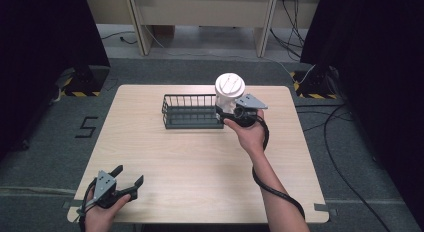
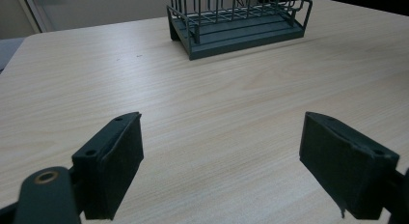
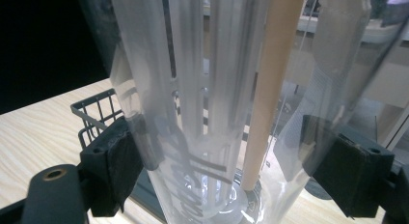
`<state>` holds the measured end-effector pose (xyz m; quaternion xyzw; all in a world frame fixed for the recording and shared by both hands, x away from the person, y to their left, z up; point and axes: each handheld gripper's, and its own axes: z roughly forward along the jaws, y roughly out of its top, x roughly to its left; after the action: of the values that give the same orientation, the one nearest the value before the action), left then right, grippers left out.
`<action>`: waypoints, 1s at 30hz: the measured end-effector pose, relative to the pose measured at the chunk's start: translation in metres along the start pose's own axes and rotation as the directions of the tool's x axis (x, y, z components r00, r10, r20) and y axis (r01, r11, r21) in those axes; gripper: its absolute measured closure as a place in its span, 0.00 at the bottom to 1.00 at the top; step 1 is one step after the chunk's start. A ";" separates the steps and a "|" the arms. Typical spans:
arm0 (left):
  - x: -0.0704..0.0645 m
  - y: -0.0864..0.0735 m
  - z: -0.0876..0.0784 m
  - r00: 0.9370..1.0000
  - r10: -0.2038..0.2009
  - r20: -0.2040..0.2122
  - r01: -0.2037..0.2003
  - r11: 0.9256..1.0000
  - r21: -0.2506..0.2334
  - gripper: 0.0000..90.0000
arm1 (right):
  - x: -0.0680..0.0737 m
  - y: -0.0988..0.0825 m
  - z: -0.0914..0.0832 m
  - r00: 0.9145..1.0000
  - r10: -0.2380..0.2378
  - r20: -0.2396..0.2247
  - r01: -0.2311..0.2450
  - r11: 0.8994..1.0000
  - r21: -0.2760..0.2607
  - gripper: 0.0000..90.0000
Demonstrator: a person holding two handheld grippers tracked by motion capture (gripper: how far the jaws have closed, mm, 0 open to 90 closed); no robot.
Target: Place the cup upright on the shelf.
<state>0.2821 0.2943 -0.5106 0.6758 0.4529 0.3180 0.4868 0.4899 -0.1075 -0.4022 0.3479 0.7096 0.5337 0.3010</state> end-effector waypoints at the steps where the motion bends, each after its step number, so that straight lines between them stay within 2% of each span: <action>1: 0.000 0.000 0.000 1.000 0.000 0.000 0.000 1.000 0.000 0.17 | 0.000 0.000 0.001 1.000 0.000 0.001 0.000 1.000 -0.002 0.21; 14: 0.000 0.000 0.000 1.000 -0.003 0.002 0.003 1.000 -0.003 0.17 | 0.002 0.004 0.011 1.000 0.004 -0.003 -0.004 1.000 0.011 0.21; 20: 0.000 0.000 0.000 1.000 -0.002 0.004 0.002 1.000 -0.003 0.17 | 0.004 0.006 0.013 1.000 -0.010 -0.004 0.010 1.000 0.017 0.21; 30: 0.000 0.000 0.000 1.000 -0.004 0.005 0.004 1.000 -0.004 0.17 | 0.005 0.016 0.022 1.000 -0.013 -0.011 0.013 1.000 0.017 0.21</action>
<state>0.2822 0.2938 -0.5106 0.6747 0.4525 0.3164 0.4898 0.5073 -0.0888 -0.3926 0.3426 0.7180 0.5277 0.2976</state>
